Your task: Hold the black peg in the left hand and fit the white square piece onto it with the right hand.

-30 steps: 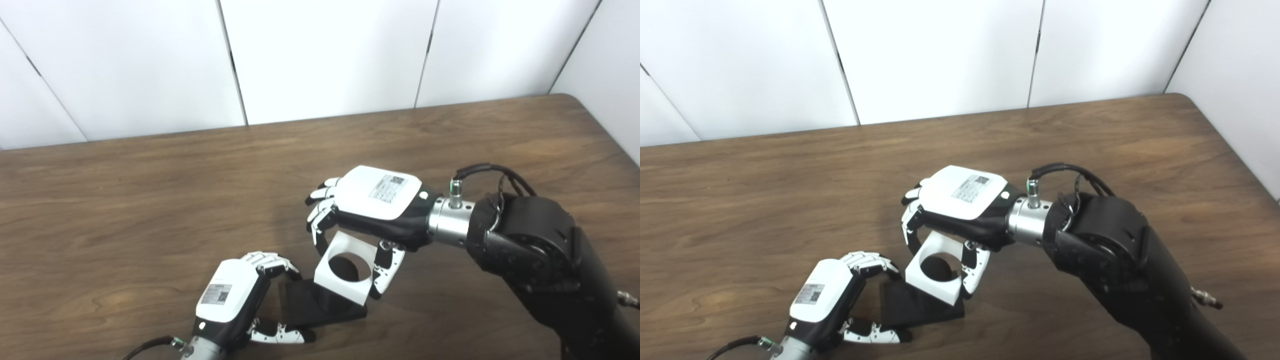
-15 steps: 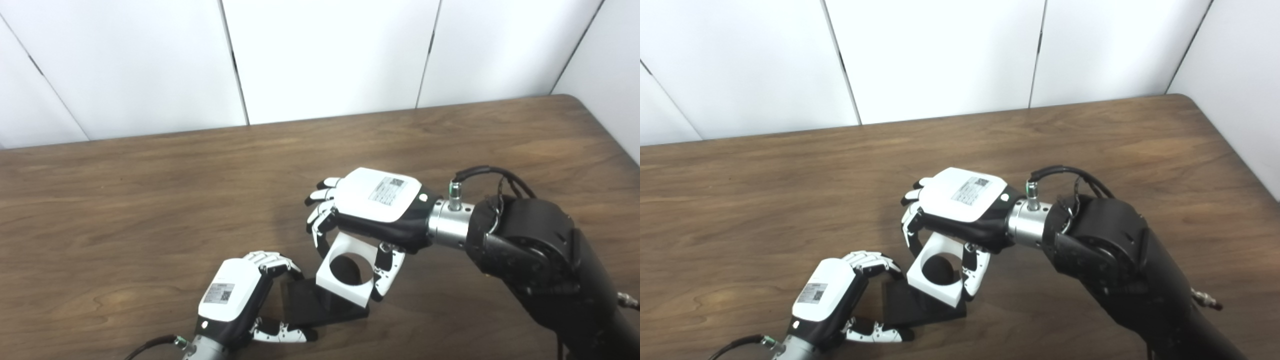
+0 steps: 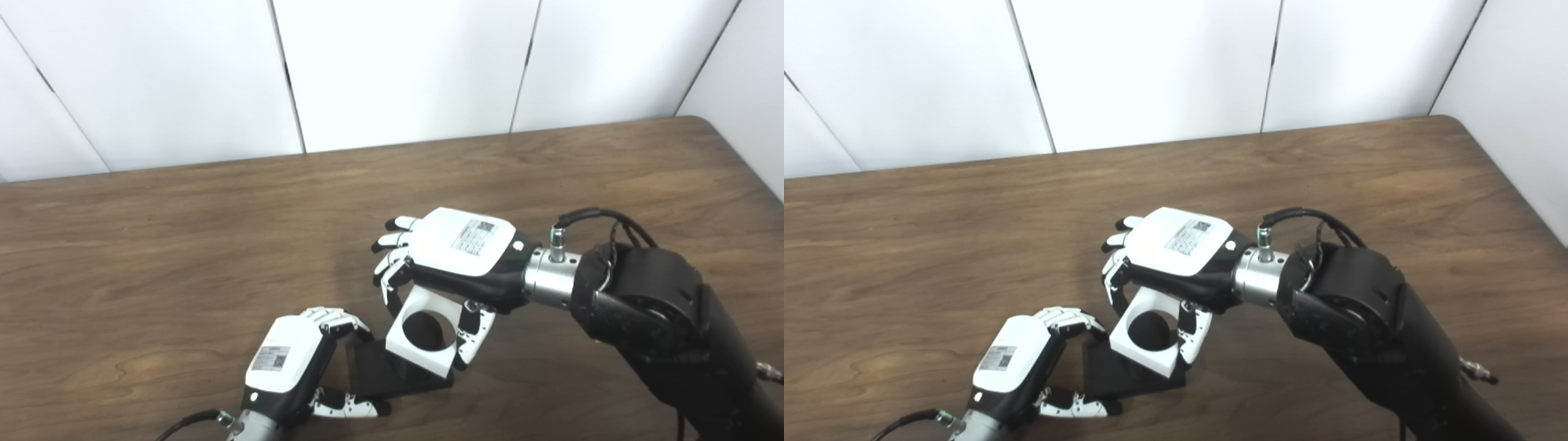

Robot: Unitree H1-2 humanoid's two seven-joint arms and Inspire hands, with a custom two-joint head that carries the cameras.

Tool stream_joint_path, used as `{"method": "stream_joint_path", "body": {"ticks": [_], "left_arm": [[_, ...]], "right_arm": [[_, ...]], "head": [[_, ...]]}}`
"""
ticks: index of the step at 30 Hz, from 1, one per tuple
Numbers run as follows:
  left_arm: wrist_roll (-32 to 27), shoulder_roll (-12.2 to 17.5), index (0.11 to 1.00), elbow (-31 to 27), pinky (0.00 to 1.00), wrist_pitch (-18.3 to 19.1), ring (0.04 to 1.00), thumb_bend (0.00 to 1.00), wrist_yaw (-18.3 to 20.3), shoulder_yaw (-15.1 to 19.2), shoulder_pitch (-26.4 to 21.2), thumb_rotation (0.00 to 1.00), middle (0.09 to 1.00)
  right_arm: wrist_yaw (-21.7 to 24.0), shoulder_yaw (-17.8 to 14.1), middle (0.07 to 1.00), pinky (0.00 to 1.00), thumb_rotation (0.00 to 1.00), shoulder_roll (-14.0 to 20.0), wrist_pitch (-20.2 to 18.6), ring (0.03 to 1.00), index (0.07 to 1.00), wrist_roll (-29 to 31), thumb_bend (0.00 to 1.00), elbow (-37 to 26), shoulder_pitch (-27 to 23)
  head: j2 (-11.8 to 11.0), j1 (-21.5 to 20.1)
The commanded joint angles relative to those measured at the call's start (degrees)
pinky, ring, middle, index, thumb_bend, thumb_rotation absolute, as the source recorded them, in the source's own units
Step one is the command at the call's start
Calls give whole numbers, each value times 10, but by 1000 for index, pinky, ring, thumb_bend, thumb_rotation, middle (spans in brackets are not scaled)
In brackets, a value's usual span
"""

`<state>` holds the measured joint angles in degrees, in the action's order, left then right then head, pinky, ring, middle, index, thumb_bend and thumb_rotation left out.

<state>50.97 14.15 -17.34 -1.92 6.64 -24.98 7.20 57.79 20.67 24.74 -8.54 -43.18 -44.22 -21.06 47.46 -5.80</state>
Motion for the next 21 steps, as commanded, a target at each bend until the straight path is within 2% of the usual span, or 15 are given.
{"method": "stream_joint_path", "body": {"ticks": [1,21], "left_arm": [[-2,-6,487,5,785,6,761,520,32,-14,5,45,700],[2,-10,487,-4,785,15,760,520,35,-21,6,46,697]], "right_arm": [[-6,-3,785,987,126,3,12,922,485,-2,522,0,-6],[-32,3,784,944,125,-19,20,912,484,-16,522,20,0]], "head": [[1,0],[2,5]]}}
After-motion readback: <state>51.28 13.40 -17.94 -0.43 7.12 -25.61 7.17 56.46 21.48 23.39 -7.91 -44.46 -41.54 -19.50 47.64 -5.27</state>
